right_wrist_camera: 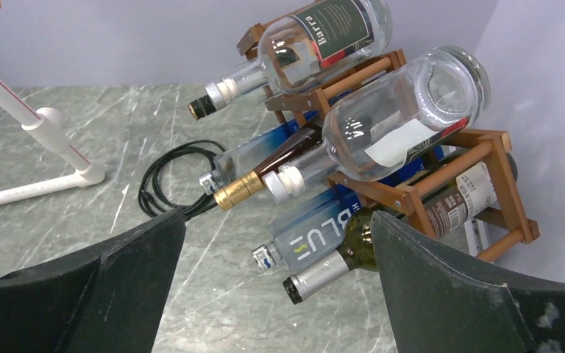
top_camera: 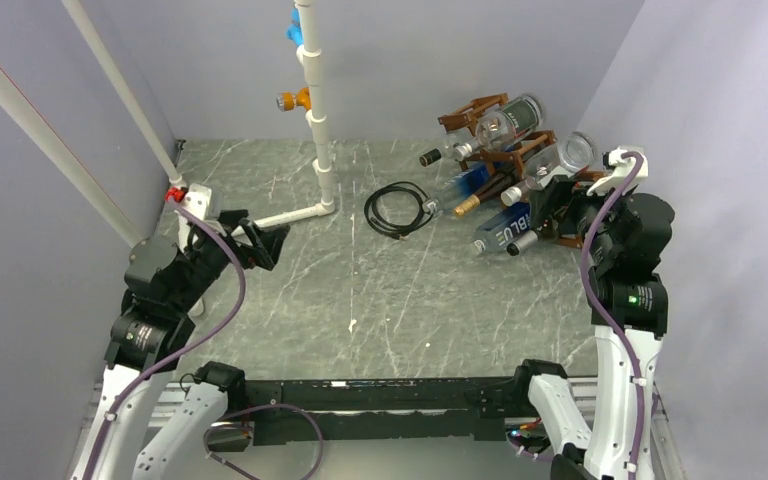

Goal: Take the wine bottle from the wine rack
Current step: Pick up the wine bottle from the wine rack.

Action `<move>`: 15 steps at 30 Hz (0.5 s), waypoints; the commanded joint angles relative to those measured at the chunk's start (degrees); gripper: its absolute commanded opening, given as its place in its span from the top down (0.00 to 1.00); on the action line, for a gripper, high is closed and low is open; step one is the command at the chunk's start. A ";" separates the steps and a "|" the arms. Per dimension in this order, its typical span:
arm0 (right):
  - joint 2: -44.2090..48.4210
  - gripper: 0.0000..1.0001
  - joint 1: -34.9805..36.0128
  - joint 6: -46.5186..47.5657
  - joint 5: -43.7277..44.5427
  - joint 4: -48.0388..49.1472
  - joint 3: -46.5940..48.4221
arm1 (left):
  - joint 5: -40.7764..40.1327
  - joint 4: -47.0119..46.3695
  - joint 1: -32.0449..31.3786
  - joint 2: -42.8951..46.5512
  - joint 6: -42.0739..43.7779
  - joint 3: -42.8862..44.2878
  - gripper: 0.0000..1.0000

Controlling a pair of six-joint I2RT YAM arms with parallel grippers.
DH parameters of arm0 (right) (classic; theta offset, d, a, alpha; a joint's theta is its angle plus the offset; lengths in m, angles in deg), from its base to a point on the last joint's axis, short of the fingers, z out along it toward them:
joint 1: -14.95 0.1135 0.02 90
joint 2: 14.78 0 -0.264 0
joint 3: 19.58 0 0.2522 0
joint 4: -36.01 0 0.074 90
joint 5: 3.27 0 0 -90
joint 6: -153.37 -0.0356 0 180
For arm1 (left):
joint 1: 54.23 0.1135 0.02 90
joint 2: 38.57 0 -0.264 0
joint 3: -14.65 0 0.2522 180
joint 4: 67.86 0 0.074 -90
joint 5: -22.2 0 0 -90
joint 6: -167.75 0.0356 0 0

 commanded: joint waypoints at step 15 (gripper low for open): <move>0.80 0.00 -0.46 20.57 -24.62 -6.31 0.31 | 17.17 -2.37 0.15 -1.83 -7.69 -5.50 0.01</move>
